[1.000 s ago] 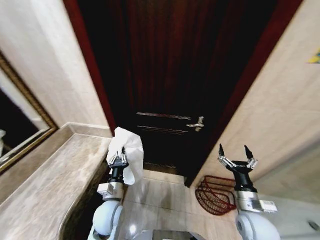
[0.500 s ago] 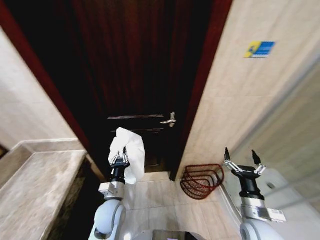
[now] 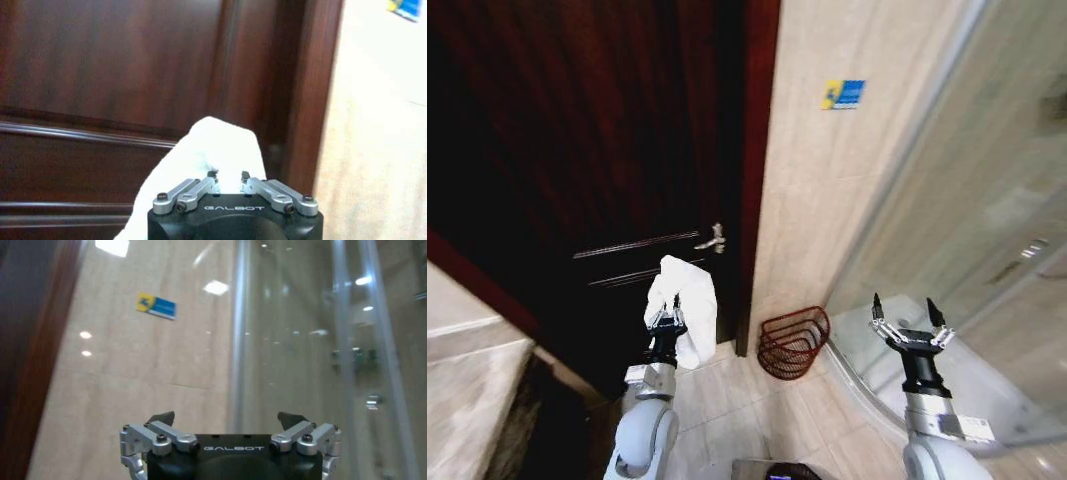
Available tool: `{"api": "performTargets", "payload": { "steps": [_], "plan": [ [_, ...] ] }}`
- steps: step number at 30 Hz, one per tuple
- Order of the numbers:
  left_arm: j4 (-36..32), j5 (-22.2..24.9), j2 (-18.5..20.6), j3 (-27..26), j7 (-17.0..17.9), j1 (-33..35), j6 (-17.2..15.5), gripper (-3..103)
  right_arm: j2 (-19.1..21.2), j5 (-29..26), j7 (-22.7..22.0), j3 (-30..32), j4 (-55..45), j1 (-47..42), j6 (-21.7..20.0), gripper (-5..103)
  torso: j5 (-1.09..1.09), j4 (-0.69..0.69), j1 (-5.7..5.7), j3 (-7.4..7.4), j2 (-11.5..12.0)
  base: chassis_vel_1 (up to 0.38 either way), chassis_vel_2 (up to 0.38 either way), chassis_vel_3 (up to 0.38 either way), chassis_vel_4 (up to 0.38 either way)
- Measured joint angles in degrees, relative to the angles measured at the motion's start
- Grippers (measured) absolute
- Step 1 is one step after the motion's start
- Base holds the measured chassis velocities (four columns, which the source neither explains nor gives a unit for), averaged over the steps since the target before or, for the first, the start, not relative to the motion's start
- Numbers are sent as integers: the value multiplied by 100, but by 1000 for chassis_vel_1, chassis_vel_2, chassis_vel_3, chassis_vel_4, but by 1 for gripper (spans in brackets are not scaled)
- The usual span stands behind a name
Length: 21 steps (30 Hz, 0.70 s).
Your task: Discard the used towel into the hamper.
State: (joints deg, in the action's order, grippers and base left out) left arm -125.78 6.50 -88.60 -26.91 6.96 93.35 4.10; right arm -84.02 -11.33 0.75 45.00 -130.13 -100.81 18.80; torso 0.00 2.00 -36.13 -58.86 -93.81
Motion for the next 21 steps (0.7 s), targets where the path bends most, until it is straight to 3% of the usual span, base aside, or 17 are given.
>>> {"api": "performTargets", "payload": {
  "steps": [21],
  "plan": [
    [163,74,61,4,-1,-85,-18,9,2,26,4,-24,161,98,-27,100,0,1,0,0,0,-120,-124,-123,-123]
  ]
}}
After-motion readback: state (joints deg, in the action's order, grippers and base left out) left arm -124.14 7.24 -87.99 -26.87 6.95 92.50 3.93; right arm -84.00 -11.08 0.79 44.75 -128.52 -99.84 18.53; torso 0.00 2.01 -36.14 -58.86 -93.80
